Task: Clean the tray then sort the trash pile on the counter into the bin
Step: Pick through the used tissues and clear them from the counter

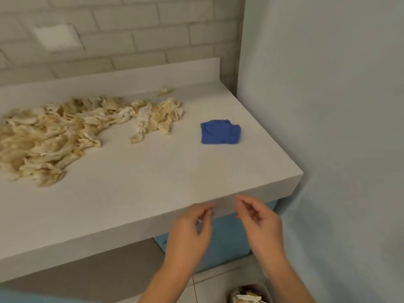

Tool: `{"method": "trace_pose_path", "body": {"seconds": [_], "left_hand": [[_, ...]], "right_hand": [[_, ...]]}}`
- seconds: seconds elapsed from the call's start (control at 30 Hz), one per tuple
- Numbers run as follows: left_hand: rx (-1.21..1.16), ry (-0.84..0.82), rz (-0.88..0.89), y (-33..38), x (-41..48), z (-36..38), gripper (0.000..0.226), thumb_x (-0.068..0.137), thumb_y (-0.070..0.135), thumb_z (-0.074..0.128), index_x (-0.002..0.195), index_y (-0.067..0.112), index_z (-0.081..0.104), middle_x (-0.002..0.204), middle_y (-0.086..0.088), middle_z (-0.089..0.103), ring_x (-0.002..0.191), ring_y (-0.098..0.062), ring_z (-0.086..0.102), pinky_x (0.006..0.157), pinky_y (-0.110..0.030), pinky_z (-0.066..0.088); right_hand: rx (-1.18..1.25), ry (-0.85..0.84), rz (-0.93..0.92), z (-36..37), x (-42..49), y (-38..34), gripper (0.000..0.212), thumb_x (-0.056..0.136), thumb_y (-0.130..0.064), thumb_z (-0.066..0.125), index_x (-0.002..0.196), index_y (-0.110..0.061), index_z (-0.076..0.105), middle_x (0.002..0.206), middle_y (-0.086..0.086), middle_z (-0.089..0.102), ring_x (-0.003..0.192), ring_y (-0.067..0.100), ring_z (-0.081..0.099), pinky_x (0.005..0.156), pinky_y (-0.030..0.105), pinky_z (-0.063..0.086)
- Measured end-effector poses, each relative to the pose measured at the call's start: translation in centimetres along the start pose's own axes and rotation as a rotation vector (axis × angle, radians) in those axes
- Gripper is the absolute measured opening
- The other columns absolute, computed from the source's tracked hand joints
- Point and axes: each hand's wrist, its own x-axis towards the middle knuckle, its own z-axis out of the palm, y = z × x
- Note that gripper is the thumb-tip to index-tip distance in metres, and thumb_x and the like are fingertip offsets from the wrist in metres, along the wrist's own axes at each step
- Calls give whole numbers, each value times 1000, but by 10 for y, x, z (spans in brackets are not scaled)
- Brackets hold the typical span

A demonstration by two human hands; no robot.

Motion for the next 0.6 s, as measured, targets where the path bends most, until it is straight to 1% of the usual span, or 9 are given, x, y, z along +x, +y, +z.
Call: {"method": "trace_pose_path", "body": {"seconds": [0.07, 0.17, 0.23, 0.3, 0.33, 0.37, 0.43, 0.53, 0.6], "left_hand": [[-21, 79, -16, 8, 10, -27, 23, 91, 19, 58, 95, 40, 65, 90, 21, 68, 83, 0, 61, 69, -11, 45], [-27, 195, -67, 4, 34, -73, 26, 89, 15, 61, 92, 41, 64, 88, 18, 68, 79, 0, 60, 63, -8, 44], [-6, 263, -101, -7, 61, -106, 24, 88, 16, 63, 92, 40, 63, 89, 17, 65, 81, 1, 59, 63, -8, 44], [56, 278, -128, -22, 96, -134, 19, 85, 21, 67, 99, 35, 64, 96, 12, 64, 84, -3, 60, 71, -15, 48], [116, 253, -149, -29, 118, -146, 25, 83, 27, 70, 107, 30, 64, 103, 7, 62, 91, -7, 58, 78, -22, 49], [189, 208, -160, -38, 141, -155, 40, 80, 33, 73, 117, 25, 61, 112, 2, 58, 100, -12, 55, 85, -27, 48], [323, 74, -96, -52, 190, -167, 72, 72, 47, 75, 133, 20, 48, 132, -4, 45, 121, -20, 44, 98, -32, 40], [541, -126, 90, -72, 261, -175, 103, 63, 64, 72, 146, 22, 26, 154, -10, 19, 141, -27, 19, 113, -40, 24], [636, -290, 138, -90, 292, -173, 115, 59, 75, 64, 150, 27, 13, 158, -9, 1, 145, -28, 4, 116, -43, 12]], "right_hand": [[-20, -39, -49, 15, 13, -18, 21, 87, -13, 65, 85, -33, 71, 76, -9, 69, 73, 19, 64, 71, 28, 54], [-39, -95, -106, 47, 35, -41, 22, 86, -12, 66, 85, -33, 72, 76, -8, 70, 75, 20, 65, 73, 36, 57], [-49, -134, -117, 76, 52, -54, 22, 86, -12, 66, 85, -33, 72, 77, -10, 71, 76, 16, 66, 75, 34, 57], [-61, -172, -122, 102, 69, -67, 22, 85, -12, 67, 87, -33, 71, 80, -12, 71, 76, 10, 65, 75, 26, 56], [-91, -178, -136, 115, 77, -71, 24, 85, -13, 67, 87, -36, 70, 80, -13, 70, 75, 7, 64, 73, 20, 54], [-136, -183, -155, 126, 86, -75, 26, 84, -13, 68, 88, -39, 68, 79, -12, 69, 75, 6, 62, 70, 14, 51], [-213, -201, -172, 147, 105, -81, 31, 83, -16, 70, 93, -44, 63, 83, -10, 67, 78, 5, 60, 67, 10, 47], [-297, -191, -162, 172, 136, -84, 38, 82, -21, 72, 103, -48, 56, 93, -12, 62, 84, 3, 57, 69, 10, 45], [-334, -148, -159, 182, 151, -84, 42, 80, -23, 73, 110, -45, 53, 99, -13, 60, 87, -1, 55, 71, 8, 44]]}}
